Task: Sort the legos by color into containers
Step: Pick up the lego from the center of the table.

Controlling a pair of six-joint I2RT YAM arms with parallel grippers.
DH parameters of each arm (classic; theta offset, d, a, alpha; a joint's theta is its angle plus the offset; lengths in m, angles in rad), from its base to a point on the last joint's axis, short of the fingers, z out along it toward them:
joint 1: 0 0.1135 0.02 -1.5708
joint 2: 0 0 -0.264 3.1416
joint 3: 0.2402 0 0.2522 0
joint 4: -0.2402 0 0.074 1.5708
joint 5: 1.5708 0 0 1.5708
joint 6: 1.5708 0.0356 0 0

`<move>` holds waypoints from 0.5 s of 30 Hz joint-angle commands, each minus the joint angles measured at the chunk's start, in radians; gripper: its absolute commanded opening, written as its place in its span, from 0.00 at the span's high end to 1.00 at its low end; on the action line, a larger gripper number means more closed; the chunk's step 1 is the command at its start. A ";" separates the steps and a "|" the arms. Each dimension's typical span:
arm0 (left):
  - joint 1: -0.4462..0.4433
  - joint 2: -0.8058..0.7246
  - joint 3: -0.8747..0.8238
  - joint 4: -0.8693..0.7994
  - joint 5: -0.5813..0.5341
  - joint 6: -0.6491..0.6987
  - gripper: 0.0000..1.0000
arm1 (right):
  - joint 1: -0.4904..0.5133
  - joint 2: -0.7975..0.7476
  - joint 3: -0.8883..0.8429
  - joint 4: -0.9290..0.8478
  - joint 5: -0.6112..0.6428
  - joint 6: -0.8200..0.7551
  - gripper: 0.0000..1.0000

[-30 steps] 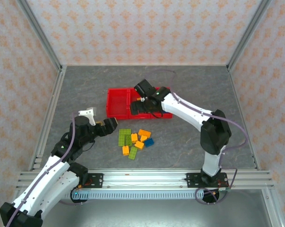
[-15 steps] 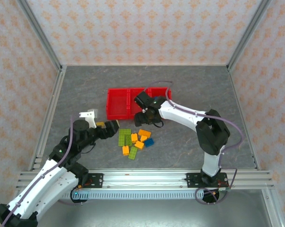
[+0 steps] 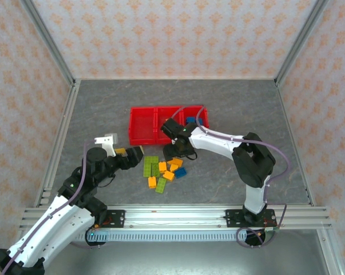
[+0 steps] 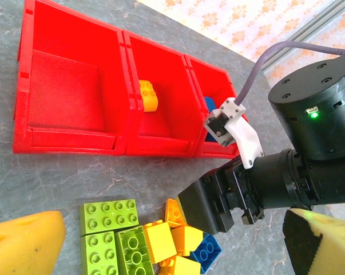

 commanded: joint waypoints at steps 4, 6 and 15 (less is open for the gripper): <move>-0.006 0.003 -0.010 0.019 -0.037 -0.012 0.01 | 0.021 0.005 -0.033 0.017 0.007 -0.025 0.23; -0.007 0.003 -0.012 0.019 -0.038 -0.012 0.01 | 0.026 0.011 -0.037 0.017 0.008 -0.028 0.23; -0.007 0.006 -0.012 0.019 -0.043 -0.011 0.01 | 0.032 0.031 -0.048 0.034 0.008 -0.030 0.23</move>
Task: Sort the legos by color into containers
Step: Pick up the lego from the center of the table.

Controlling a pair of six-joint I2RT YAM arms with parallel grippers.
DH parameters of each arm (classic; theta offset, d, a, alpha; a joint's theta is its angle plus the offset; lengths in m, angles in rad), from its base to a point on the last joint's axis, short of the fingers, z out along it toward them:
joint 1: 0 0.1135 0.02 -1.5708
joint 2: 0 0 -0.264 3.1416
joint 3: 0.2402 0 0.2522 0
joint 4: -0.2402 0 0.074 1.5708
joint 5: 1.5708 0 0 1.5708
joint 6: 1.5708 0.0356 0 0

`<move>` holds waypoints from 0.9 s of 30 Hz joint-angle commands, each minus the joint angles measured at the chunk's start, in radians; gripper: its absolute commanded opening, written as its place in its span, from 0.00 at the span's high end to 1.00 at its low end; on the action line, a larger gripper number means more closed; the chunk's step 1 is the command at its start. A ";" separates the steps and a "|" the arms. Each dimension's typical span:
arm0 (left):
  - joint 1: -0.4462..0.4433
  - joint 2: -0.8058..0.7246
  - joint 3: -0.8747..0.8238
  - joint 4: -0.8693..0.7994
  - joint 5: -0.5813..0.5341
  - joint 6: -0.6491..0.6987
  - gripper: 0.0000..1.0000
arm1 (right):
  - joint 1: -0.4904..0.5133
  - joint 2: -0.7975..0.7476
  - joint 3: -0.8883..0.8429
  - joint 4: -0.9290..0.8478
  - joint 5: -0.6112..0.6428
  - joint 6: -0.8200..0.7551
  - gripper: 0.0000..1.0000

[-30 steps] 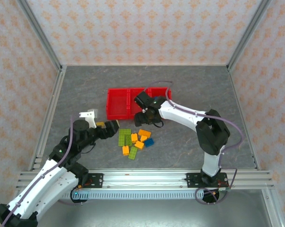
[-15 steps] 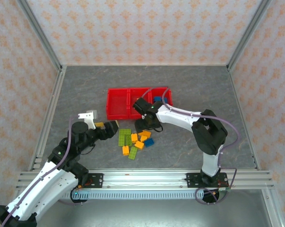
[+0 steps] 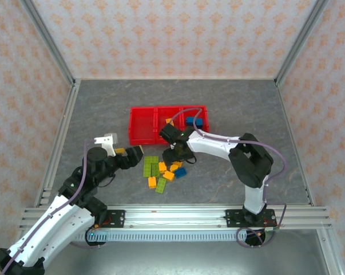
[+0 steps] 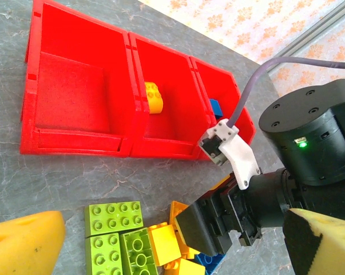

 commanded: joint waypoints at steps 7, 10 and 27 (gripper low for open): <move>-0.008 -0.002 -0.011 0.019 -0.023 -0.011 0.01 | 0.000 0.056 0.009 -0.001 0.069 -0.003 0.32; -0.008 -0.002 -0.011 0.020 -0.022 -0.012 0.01 | -0.015 0.049 0.007 0.017 0.066 0.009 0.44; -0.009 0.004 -0.012 0.021 -0.028 -0.007 0.01 | -0.033 -0.078 0.041 0.021 0.107 0.061 0.69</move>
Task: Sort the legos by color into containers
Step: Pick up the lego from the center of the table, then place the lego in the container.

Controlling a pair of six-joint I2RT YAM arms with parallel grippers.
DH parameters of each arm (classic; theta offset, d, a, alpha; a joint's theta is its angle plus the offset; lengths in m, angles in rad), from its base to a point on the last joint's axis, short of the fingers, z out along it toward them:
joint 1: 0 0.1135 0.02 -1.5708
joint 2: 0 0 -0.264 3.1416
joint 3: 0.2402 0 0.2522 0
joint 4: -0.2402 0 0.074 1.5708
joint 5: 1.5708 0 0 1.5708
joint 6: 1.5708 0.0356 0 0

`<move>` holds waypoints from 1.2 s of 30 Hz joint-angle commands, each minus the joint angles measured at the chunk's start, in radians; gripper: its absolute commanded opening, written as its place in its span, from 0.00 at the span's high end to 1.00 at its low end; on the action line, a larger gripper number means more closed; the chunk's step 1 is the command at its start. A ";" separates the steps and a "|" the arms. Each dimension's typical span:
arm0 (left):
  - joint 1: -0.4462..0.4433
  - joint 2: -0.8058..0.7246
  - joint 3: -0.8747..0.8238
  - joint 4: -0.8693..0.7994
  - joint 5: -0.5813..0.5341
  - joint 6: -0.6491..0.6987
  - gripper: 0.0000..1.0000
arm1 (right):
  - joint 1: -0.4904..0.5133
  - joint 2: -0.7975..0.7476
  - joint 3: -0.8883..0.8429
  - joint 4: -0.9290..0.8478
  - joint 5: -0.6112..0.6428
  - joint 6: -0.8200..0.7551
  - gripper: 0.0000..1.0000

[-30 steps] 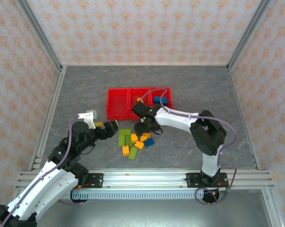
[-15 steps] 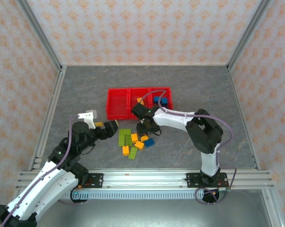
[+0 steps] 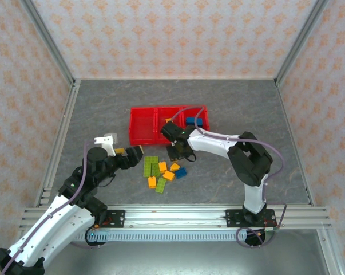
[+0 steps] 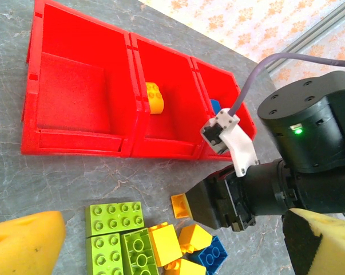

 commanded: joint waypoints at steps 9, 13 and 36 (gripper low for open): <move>-0.009 0.004 -0.009 0.018 -0.028 -0.008 0.01 | -0.044 -0.151 0.164 0.006 0.097 0.047 0.78; -0.010 -0.003 -0.009 0.018 -0.026 -0.010 0.01 | -0.069 -0.107 0.258 0.001 0.092 0.042 0.79; -0.030 -0.004 -0.009 0.012 -0.054 -0.009 0.01 | -0.146 0.353 0.713 -0.113 0.122 -0.018 0.68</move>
